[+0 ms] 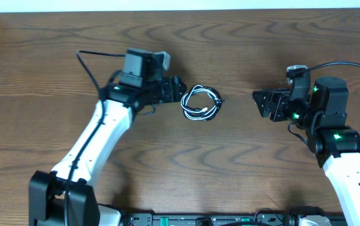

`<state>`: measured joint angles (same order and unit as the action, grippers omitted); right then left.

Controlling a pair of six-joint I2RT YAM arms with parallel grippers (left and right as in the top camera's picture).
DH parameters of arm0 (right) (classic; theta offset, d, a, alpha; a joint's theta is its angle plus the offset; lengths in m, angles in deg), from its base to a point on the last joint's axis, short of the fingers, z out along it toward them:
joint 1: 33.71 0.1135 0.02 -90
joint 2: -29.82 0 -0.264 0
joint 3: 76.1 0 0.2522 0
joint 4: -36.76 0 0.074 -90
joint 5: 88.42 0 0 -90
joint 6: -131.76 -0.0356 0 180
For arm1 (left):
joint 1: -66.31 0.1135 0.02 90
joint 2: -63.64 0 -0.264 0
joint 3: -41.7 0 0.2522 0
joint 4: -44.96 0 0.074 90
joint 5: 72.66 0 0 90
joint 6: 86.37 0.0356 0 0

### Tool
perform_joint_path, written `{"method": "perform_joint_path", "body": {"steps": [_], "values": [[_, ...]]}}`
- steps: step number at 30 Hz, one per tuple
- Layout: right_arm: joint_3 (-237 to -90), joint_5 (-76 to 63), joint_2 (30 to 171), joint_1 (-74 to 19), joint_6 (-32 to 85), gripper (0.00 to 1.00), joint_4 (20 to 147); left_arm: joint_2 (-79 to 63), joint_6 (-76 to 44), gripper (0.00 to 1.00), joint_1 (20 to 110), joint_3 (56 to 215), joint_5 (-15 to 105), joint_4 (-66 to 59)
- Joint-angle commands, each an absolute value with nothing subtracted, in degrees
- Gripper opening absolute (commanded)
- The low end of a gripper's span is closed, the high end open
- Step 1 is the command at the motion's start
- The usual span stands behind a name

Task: Untangle cables
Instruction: 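Move both grippers toward the cable bundle from left and right, then grasp the black-and-white cable bundle with the left gripper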

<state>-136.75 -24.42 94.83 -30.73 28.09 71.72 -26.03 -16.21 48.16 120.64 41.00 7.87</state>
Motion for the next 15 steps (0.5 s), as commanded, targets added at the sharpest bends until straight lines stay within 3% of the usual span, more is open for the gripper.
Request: {"method": "perform_joint_path", "body": {"steps": [1,10,15], "values": [[-137.8,-24.0,96.1,-30.3,27.0,0.73,72.0,-28.7,-25.7,0.62,44.9,120.6,28.5,8.4],[-137.8,-24.4,98.6,-30.3,27.0,0.74,72.7,-37.5,-29.9,0.61,40.4,120.6,22.8,10.2],[-137.8,-25.3,99.4,-30.2,27.0,0.73,72.9,-41.9,-31.0,0.52,39.1,120.6,22.8,11.7]]}}
